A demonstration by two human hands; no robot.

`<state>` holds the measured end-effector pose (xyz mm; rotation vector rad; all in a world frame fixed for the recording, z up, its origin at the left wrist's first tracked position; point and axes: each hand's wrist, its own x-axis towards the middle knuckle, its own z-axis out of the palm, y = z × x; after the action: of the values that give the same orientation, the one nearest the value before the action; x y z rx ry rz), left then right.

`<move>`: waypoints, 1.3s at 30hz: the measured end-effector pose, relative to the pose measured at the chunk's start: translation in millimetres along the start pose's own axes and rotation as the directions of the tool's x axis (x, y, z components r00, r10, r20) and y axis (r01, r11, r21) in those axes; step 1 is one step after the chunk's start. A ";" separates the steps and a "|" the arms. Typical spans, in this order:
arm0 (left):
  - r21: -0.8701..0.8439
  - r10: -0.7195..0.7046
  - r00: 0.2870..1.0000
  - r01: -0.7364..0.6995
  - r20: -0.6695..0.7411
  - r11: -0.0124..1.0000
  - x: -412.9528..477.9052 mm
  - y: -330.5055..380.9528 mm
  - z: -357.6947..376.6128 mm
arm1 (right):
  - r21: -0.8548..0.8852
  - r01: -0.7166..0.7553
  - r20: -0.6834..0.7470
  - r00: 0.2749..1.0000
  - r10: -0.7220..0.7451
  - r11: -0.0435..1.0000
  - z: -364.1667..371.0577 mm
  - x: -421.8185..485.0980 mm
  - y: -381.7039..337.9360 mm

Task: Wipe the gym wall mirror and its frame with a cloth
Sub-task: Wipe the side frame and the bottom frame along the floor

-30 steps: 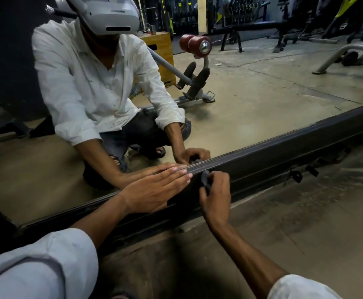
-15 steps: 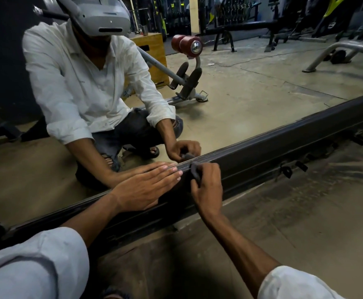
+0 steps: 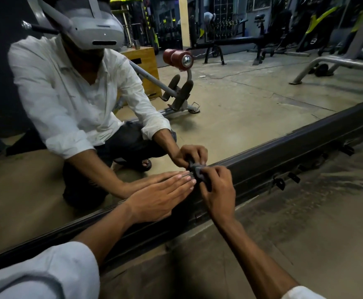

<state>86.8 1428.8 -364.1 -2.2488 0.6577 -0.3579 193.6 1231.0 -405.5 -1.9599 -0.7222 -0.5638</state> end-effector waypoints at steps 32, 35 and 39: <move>0.020 -0.035 0.997 0.034 0.075 0.999 6.0 0.5 -17.2 | 0.200 -0.142 -0.022 0.988 0.150 0.969 -9.4 -7.9 26.8; 0.017 -0.038 0.995 0.036 0.096 0.999 5.9 0.1 -17.6 | 0.130 0.247 0.162 0.950 -0.267 0.960 -23.0 -6.4 26.9; 0.053 -0.023 0.996 0.019 0.084 0.998 4.8 0.3 -15.3 | 0.047 -0.056 -0.078 0.995 0.059 0.997 -40.4 37.3 71.1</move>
<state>83.9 1416.9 -353.7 -2.2092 0.5747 -0.2853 265.7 1177.4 -406.9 -1.9002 -0.6222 -0.5821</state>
